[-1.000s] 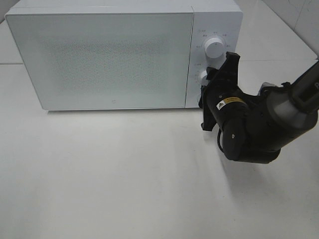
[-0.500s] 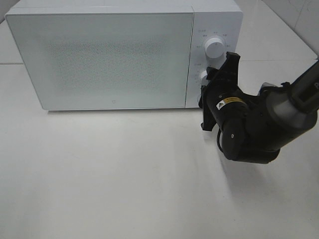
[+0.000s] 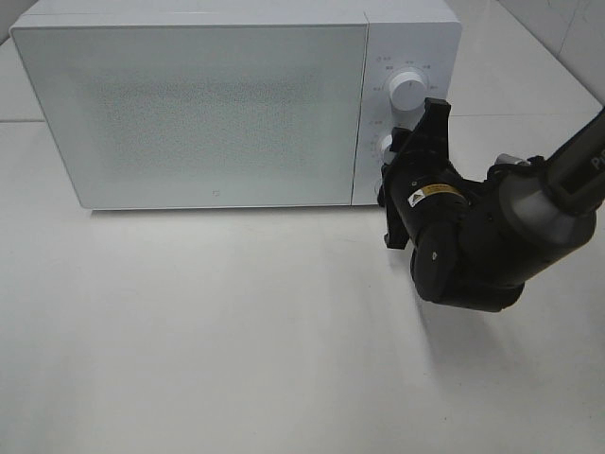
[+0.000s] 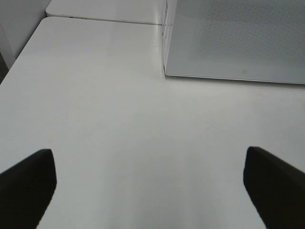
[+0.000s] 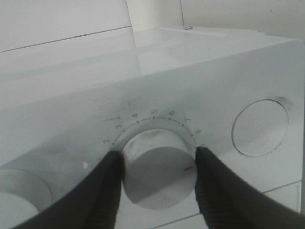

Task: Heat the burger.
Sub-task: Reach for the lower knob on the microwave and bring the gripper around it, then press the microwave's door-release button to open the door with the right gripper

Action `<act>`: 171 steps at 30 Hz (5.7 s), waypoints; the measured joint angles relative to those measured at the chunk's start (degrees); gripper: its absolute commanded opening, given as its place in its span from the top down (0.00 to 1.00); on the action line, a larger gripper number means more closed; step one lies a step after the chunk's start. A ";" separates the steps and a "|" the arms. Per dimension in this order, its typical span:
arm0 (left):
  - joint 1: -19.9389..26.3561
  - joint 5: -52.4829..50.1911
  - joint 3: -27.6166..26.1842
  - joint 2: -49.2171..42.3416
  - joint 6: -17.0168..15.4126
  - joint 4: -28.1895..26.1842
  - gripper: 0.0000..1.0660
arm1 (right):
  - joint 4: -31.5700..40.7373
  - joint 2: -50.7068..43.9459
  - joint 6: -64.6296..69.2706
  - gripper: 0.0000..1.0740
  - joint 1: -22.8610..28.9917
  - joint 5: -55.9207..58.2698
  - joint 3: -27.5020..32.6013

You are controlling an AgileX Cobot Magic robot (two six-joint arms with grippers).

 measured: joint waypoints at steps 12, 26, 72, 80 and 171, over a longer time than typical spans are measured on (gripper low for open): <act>0.00 0.00 0.00 0.00 0.00 0.00 0.06 | -7.62 -1.09 -6.13 0.30 0.63 -0.80 3.21; 0.00 0.00 0.00 0.00 0.00 0.00 0.06 | -19.42 -16.84 -29.91 0.30 0.63 23.55 9.22; 0.00 0.00 0.00 0.00 0.00 0.00 0.06 | -37.18 -65.83 -79.76 0.30 0.63 121.58 -3.55; 0.00 0.00 0.00 0.00 0.00 0.00 0.06 | -37.01 -76.49 -81.07 0.30 -2.98 122.56 -0.69; 0.00 0.00 0.00 0.00 0.00 0.00 0.06 | -36.61 -78.15 -81.13 0.30 -30.65 68.93 20.74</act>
